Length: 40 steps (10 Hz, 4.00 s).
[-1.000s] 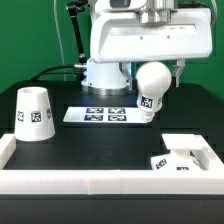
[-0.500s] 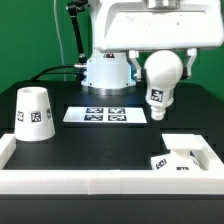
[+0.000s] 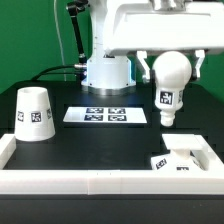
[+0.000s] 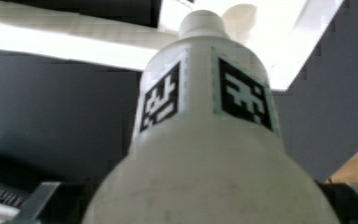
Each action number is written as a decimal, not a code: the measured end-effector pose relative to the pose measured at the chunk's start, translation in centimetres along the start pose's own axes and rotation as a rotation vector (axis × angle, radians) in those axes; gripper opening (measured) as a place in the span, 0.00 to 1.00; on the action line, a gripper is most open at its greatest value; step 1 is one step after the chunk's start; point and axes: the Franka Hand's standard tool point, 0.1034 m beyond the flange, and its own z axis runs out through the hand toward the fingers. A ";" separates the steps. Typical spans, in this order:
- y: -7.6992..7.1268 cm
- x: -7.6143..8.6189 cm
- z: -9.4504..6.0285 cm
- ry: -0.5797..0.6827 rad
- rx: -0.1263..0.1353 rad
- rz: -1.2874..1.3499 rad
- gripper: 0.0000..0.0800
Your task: Assemble lamp
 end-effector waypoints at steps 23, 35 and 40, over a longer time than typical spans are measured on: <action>-1.8 -0.9 4.1 -0.015 0.016 -0.020 0.81; -1.1 0.0 1.4 -0.057 0.019 -0.020 0.87; -1.0 -0.7 1.4 -0.395 0.075 -0.018 0.87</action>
Offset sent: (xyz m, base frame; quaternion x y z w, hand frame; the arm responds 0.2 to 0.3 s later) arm 0.0000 0.0000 0.0000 0.0000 0.0000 0.0000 1.0000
